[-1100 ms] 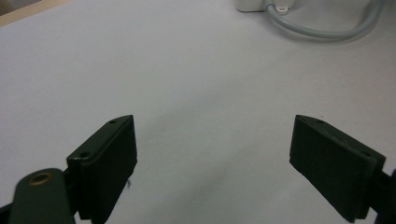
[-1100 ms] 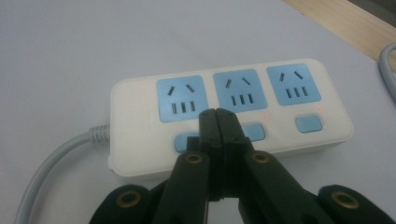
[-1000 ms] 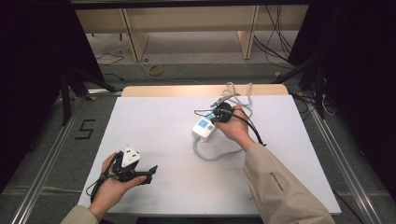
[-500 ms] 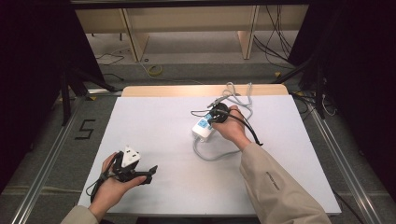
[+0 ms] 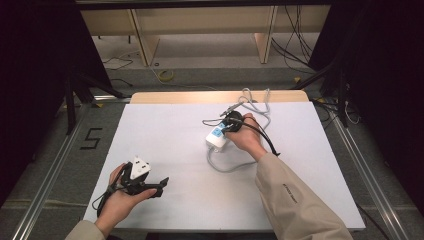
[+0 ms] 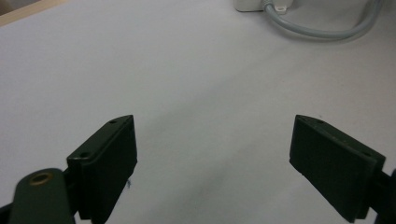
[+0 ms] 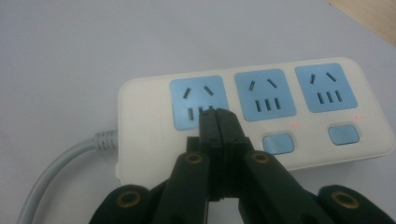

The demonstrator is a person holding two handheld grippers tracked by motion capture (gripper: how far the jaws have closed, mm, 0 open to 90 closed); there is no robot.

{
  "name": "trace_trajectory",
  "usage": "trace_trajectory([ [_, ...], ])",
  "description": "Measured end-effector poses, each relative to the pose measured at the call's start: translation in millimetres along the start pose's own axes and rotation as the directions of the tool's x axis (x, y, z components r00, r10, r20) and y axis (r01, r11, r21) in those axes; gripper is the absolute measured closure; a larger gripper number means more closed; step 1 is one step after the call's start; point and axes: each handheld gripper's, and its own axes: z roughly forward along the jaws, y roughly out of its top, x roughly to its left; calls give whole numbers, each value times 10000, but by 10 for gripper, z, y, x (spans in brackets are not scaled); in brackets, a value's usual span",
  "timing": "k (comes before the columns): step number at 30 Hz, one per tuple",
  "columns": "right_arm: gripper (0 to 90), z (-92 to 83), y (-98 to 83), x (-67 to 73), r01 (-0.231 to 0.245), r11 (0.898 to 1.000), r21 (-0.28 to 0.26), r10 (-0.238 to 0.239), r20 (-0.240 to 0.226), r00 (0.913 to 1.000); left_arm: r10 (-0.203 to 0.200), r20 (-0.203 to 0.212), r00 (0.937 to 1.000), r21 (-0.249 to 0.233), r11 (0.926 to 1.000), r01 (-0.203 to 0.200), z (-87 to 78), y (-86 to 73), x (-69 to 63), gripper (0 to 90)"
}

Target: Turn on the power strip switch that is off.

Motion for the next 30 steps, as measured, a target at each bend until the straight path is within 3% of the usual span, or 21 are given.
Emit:
trace_trajectory([
  [30,900,29,12,14,105,9993,368,-111,153,9998,-8,14,10000,4,10000,8,2,2,-1,145],
])
